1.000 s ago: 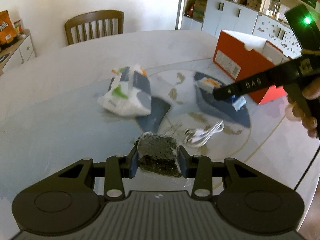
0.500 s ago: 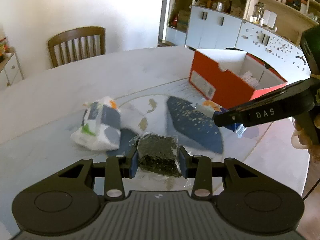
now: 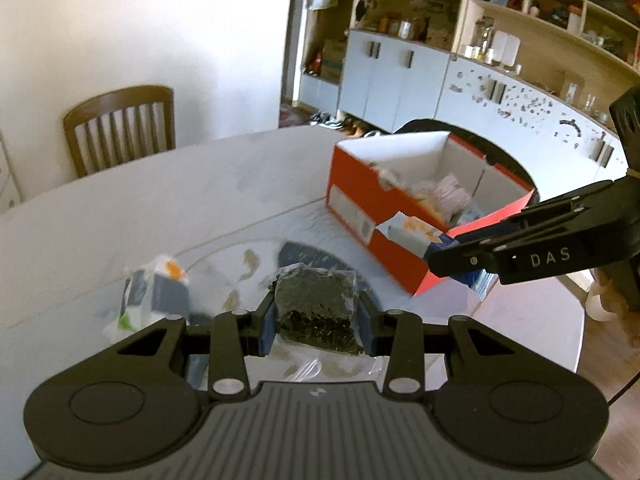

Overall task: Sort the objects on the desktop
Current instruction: 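Carry the seaweed bag and blue packet over the red box with both grippers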

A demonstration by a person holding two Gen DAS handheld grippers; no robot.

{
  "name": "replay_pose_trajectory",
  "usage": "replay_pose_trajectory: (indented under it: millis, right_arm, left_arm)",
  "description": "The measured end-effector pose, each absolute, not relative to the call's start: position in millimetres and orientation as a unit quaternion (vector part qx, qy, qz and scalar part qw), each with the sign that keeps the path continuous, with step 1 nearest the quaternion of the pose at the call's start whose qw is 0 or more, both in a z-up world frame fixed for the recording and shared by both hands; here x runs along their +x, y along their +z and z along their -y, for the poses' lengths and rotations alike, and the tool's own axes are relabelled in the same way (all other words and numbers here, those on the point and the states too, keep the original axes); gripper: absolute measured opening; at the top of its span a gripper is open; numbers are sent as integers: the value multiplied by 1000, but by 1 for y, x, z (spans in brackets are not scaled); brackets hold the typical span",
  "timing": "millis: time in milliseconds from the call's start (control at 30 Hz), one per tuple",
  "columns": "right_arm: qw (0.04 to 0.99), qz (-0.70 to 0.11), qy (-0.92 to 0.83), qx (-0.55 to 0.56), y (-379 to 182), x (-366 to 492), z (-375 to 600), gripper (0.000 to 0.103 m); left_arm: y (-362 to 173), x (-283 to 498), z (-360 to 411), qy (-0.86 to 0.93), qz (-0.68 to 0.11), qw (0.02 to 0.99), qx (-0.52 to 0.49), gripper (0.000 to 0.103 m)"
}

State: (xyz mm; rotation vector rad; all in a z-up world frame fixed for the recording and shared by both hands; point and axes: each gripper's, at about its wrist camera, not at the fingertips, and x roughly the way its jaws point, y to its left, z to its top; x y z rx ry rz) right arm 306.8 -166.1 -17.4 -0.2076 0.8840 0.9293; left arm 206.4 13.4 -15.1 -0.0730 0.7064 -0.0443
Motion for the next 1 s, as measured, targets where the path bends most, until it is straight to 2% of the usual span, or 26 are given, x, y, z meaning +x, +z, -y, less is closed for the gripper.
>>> replay_pose_trajectory:
  millis: [400, 1000]
  right_arm:
    - [812, -400, 416, -88, 2, 328, 207, 36]
    - [832, -397, 380, -78, -4, 395, 270, 36]
  left_arm:
    - [4, 237, 25, -64, -333, 941, -14, 39]
    - [5, 300, 91, -98, -337, 936, 13, 39]
